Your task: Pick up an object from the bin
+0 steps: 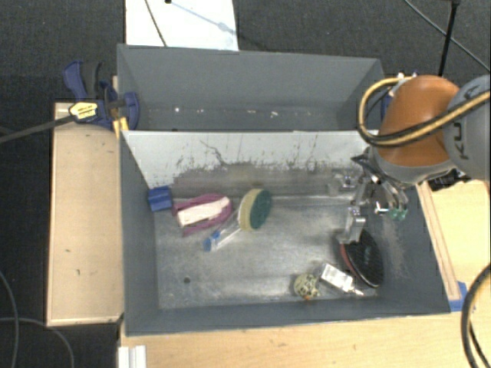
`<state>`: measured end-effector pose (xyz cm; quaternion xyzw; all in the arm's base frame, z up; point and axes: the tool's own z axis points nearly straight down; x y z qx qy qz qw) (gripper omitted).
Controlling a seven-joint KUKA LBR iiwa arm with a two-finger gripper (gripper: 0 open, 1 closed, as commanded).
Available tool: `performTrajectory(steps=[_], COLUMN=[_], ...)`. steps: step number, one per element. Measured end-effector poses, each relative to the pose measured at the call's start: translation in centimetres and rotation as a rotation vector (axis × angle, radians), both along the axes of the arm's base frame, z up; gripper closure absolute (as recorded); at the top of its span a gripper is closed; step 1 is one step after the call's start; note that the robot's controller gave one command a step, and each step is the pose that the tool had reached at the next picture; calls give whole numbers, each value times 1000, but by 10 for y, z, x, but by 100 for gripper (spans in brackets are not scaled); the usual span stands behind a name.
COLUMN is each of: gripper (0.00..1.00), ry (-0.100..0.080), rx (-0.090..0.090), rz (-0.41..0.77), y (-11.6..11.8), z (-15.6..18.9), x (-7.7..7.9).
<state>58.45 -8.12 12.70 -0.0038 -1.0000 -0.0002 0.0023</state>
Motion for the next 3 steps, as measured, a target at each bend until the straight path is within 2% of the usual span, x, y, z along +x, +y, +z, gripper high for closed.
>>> performTrajectory(steps=[1,2,3], gripper=[0,0,100], ry=[-2,-8,-8], rx=[0,2,0], rz=[-105,362,362], y=[-25,-63,-64], z=[-43,-57,-56], x=[-79,-57,-57])
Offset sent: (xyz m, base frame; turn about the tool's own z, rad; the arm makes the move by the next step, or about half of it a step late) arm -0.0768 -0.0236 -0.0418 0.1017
